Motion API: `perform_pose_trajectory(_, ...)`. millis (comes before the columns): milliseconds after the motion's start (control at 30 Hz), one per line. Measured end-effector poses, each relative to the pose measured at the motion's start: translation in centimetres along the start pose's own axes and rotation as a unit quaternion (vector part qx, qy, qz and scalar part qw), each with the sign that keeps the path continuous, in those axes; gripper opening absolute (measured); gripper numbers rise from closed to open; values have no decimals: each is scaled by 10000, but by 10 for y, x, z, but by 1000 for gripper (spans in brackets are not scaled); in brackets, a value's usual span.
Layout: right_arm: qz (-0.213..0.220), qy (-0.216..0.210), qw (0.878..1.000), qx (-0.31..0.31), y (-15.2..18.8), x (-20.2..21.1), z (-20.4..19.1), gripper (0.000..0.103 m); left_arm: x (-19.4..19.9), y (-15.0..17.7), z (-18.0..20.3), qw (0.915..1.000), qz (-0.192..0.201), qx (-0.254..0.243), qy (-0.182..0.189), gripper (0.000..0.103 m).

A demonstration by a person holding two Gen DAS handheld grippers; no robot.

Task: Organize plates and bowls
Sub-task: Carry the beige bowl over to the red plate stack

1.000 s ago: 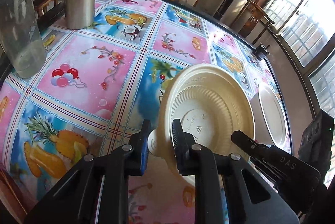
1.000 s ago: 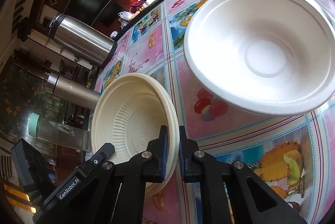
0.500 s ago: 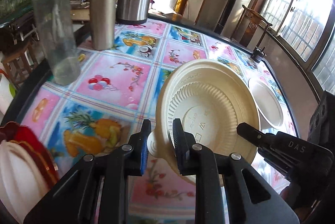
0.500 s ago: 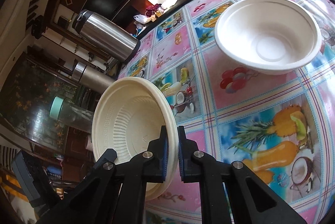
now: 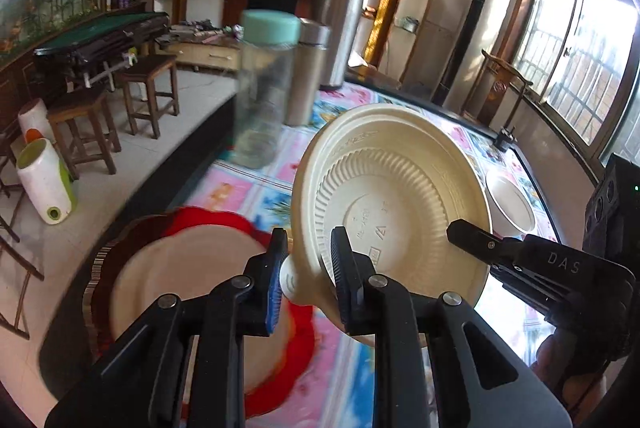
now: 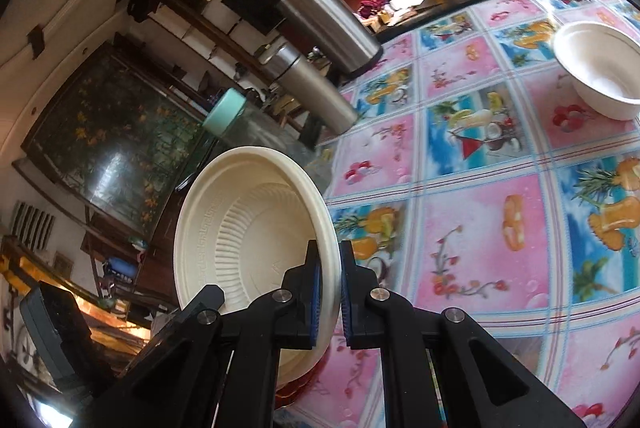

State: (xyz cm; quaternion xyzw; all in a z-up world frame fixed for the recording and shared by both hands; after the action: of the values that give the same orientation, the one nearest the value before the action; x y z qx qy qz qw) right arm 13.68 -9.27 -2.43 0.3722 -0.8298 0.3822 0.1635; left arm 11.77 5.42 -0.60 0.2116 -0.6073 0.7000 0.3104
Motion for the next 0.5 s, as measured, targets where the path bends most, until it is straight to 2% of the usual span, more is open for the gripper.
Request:
perform_pose_trajectory(100, -104, -135, 9996, 238, 15, -6, -31, 8, 24, 0, -28, 9998, 109, 54, -168, 20)
perform_pose_trajectory(233, -258, -160, 9982, 511, 38, -19, -61, 8, 37, 7, -61, 9991, 113, 160, -370, 21)
perform_pose_trajectory(500, -508, 271, 9947, 851, 72, -52, -69, 9, 17, 32, -93, 9971, -254, 340, -633, 21)
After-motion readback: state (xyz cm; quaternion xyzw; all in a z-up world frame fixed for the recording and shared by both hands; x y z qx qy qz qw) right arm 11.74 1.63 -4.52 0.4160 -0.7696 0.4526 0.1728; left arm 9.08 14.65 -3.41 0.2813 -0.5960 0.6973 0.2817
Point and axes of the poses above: each gripper's, at about its wrist camera, not at the fingertips, and x roughly against the way its jaws point, z to its right, y to its underside, the point moved 6 cm from there along -x, roughly the way its jaws point, and after that the axes turned 1 degree about -y, right-handed, at the moved point
